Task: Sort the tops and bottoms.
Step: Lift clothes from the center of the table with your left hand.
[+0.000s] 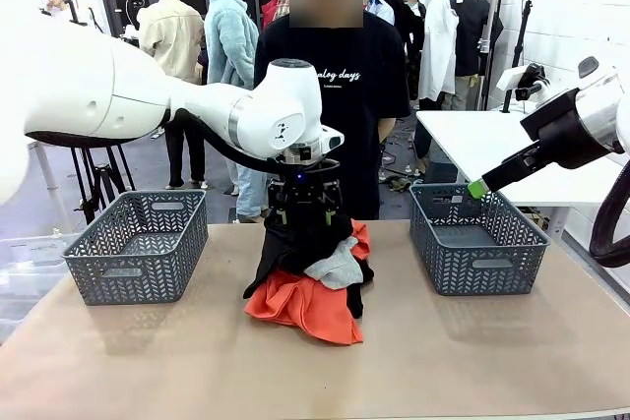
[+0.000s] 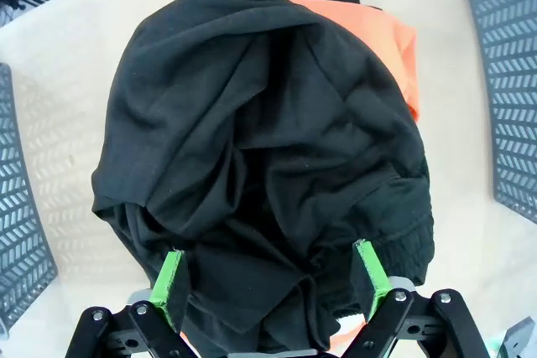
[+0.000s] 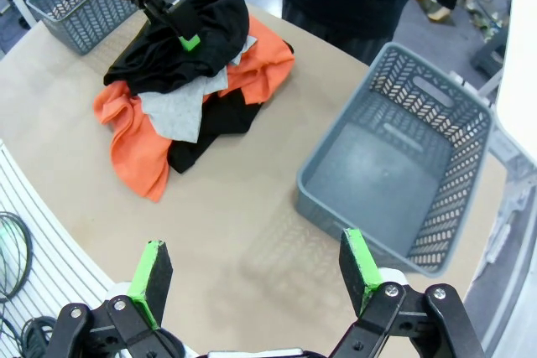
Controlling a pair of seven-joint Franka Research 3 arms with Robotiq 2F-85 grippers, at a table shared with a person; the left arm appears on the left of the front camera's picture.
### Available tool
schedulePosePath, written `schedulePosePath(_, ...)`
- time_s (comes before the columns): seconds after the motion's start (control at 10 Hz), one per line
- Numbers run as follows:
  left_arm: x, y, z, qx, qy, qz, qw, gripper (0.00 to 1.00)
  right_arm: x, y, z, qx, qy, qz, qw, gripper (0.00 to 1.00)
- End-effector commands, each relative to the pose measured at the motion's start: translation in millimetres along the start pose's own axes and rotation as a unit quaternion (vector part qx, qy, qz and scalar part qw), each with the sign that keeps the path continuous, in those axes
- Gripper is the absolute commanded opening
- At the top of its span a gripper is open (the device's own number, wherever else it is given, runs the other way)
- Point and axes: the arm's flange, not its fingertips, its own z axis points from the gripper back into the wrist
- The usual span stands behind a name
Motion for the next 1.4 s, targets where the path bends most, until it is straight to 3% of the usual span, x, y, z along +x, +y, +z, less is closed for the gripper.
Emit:
schedulePosePath(0.0,8.2,-3.5,-3.3,0.016,0.001,0.013,1.000,0.94,-0.8,0.5,-1.2,0.010,0.000,-0.002,1.000,1.00)
schedulePosePath(0.5,11.0,-2.2,-9.8,0.024,0.013,0.019,0.999,0.04,-0.8,0.5,-1.2,0.010,0.000,-0.002,1.000,1.00)
schedulePosePath(0.6,11.4,-1.7,-9.6,0.025,0.013,0.021,0.999,0.00,-0.8,0.5,-1.2,0.010,0.000,-0.002,1.000,1.00)
schedulePosePath(1.3,7.4,-0.2,-3.6,0.026,0.012,0.014,0.999,0.00,-0.8,0.5,-1.2,0.010,0.000,-0.002,1.000,1.00)
